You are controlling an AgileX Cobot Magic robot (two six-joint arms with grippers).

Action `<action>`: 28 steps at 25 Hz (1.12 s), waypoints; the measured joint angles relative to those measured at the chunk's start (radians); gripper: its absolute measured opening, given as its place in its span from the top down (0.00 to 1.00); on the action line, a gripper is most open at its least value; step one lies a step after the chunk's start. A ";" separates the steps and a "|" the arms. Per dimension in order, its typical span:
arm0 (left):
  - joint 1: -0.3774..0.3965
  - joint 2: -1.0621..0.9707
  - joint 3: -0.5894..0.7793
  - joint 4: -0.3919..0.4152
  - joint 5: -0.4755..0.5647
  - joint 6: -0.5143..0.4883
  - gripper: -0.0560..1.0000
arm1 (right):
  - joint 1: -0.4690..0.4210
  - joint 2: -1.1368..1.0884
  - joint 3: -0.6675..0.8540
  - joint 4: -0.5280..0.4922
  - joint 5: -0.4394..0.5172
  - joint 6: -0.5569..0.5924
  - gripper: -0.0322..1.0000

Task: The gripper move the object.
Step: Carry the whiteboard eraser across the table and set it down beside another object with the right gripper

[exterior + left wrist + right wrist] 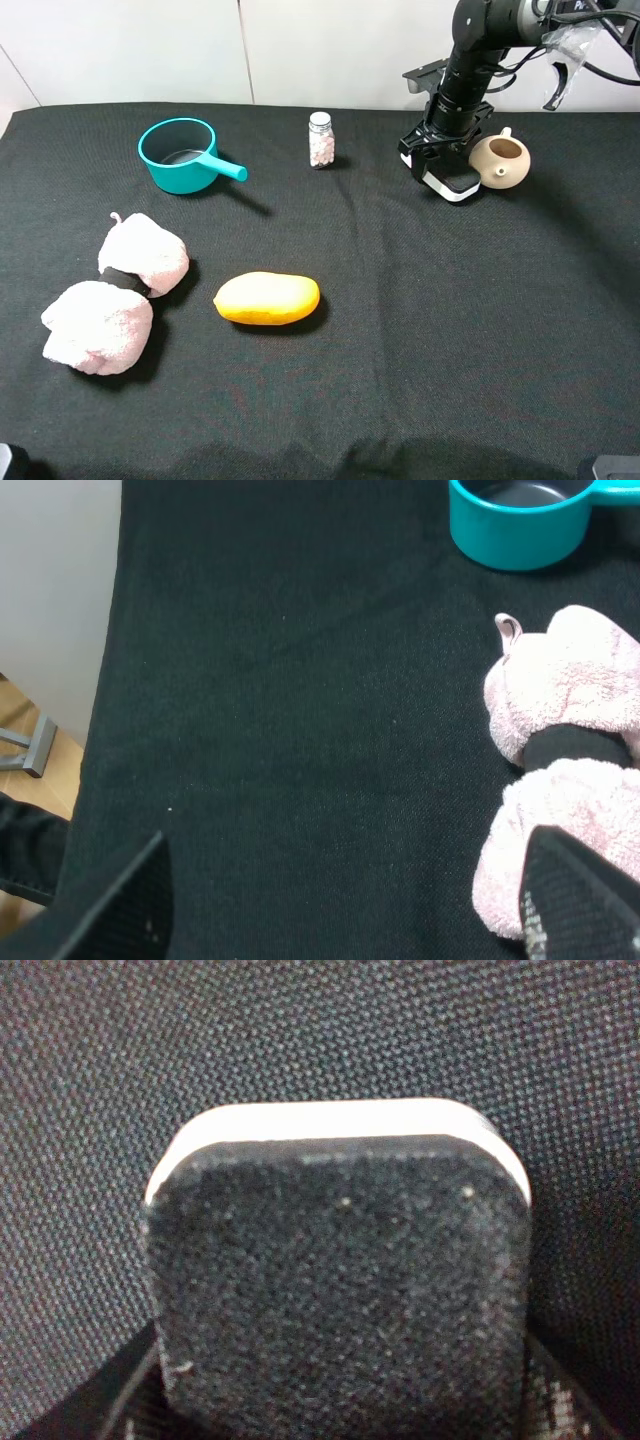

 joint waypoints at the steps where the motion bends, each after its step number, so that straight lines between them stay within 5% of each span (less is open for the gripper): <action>1: 0.000 0.000 0.000 0.000 0.000 0.000 0.22 | 0.000 0.000 0.000 0.000 0.000 0.000 0.52; 28: 0.000 0.000 0.000 0.000 0.000 0.000 0.22 | 0.000 0.000 0.000 -0.030 -0.014 -0.014 0.47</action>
